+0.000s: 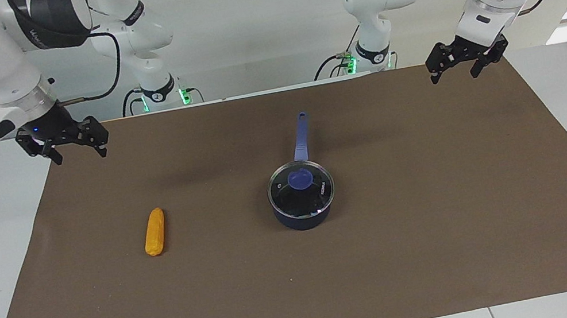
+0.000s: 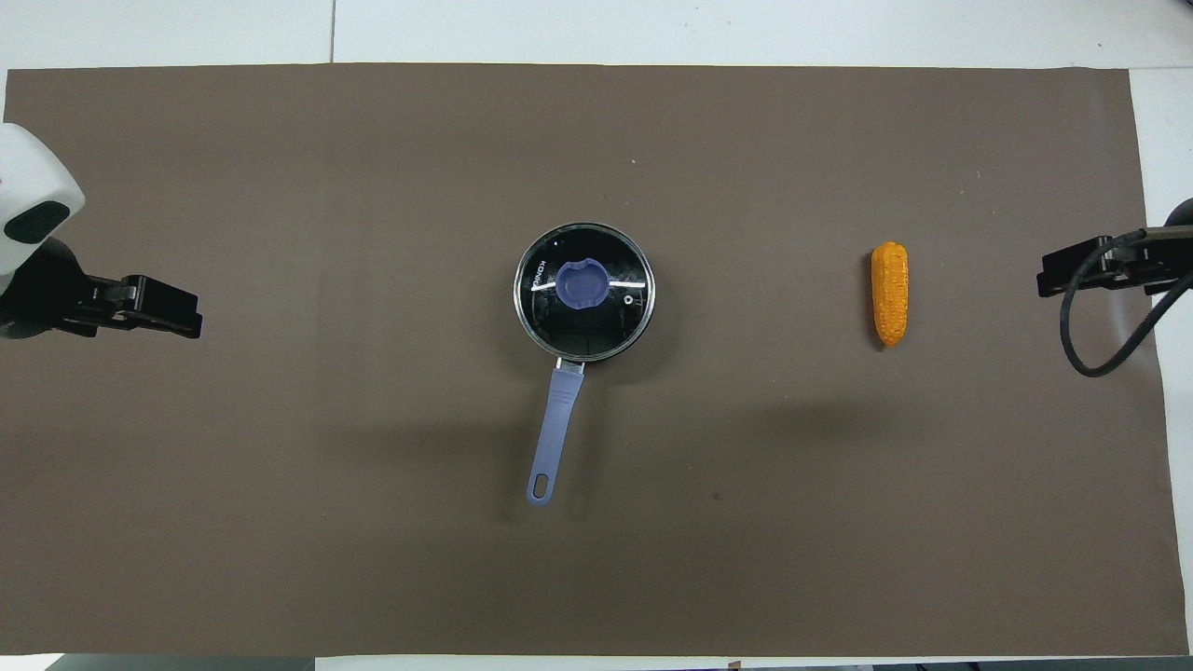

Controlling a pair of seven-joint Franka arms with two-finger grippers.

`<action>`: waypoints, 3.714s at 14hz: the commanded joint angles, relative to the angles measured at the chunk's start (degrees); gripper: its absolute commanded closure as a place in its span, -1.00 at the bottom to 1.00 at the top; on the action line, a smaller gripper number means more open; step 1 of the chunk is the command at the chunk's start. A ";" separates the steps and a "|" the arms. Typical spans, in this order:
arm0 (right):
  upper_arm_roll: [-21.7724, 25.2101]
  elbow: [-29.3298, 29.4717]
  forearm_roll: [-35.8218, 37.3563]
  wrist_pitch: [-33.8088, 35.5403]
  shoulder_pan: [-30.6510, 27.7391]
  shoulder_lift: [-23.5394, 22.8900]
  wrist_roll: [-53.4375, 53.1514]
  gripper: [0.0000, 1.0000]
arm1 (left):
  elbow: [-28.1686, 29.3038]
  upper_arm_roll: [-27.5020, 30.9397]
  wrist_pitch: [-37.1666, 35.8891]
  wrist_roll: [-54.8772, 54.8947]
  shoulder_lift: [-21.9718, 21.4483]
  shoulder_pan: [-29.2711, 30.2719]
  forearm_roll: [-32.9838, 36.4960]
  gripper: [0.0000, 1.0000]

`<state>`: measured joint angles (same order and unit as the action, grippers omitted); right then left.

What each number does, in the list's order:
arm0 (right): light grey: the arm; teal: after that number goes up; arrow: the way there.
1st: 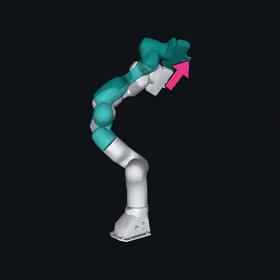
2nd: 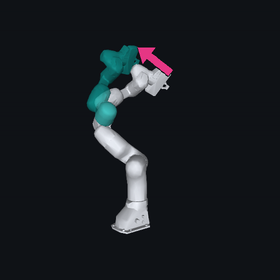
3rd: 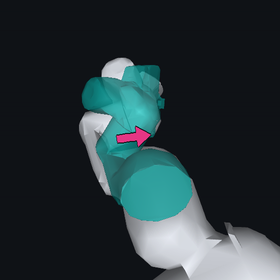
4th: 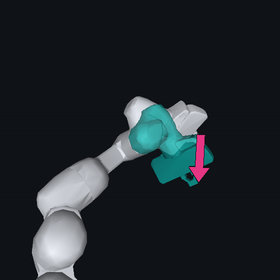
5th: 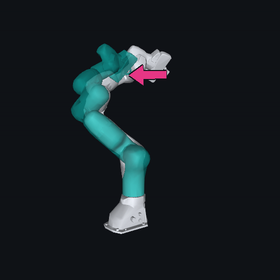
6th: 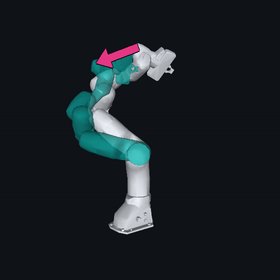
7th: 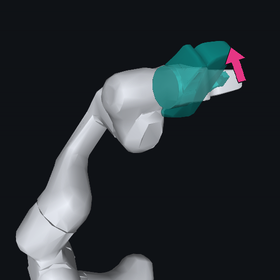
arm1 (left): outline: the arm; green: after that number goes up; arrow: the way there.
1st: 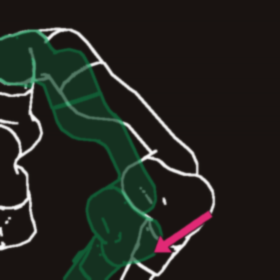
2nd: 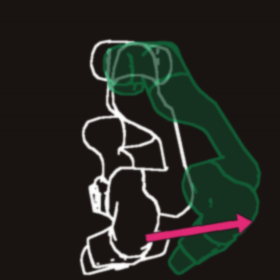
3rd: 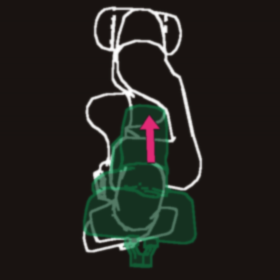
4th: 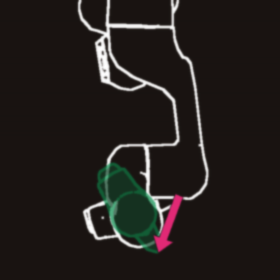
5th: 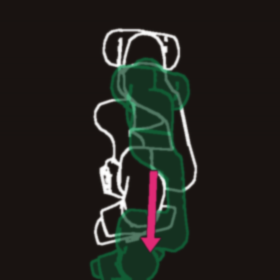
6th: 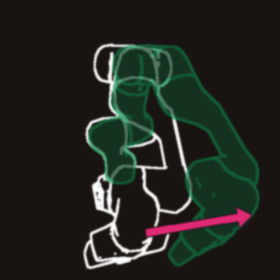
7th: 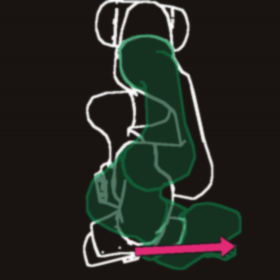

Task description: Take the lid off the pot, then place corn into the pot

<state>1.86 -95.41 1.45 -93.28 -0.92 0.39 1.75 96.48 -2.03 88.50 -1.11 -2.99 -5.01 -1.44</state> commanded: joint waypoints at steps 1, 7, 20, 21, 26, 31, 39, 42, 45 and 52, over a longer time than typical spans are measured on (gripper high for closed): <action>-0.36 -0.57 -0.40 -1.20 -0.40 0.66 1.50 -1.00 | 0.55 0.80 0.88 0.67 -0.43 -0.96 -0.67 -1.00; -0.45 -0.92 0.48 -2.52 0.22 0.75 1.50 -1.00 | 0.72 0.71 1.93 0.50 -0.43 -1.05 -0.76 -1.00; -0.80 -14.16 0.04 -18.65 0.75 3.65 0.80 -1.00 | -26.33 0.89 5.80 -25.25 29.78 -23.36 -3.66 -1.00; -0.80 -16.63 -0.31 -22.17 0.66 3.39 0.62 -1.00 | -28.00 0.89 6.41 -27.26 31.80 -24.42 -3.66 -1.00; -0.80 -24.45 -0.49 -37.55 1.62 -4.15 -4.38 -1.00 | -28.63 0.54 11.51 -32.90 35.42 -27.77 -3.39 -1.00; -0.89 -27.90 -0.58 -49.88 3.82 -10.40 -8.69 -1.00 | -27.41 0.63 13.36 -34.93 36.22 -30.50 -1.12 -1.00; -0.80 -28.08 -0.58 -50.16 3.03 -13.40 -8.34 -0.95 | -22.92 0.63 17.58 -35.45 35.51 -30.67 0.30 -1.00; -0.89 -27.99 -0.58 -50.42 3.30 -14.45 -8.43 -0.82 | -22.22 0.63 18.28 -36.07 35.69 -31.02 0.47 -1.00; -0.89 -27.99 -0.58 -50.34 3.12 -14.89 -8.25 -0.31 | -21.60 0.63 18.11 -36.16 35.51 -31.55 0.47 -1.00; -0.89 -21.76 -0.49 -39.80 5.31 -14.46 -8.25 1.00 | -21.60 0.63 17.85 -36.77 35.43 -31.99 0.56 -0.95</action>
<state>1.22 -119.87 1.30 -136.76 3.43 -14.36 -6.48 73.51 -2.21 105.46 -36.78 33.32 -35.85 -1.96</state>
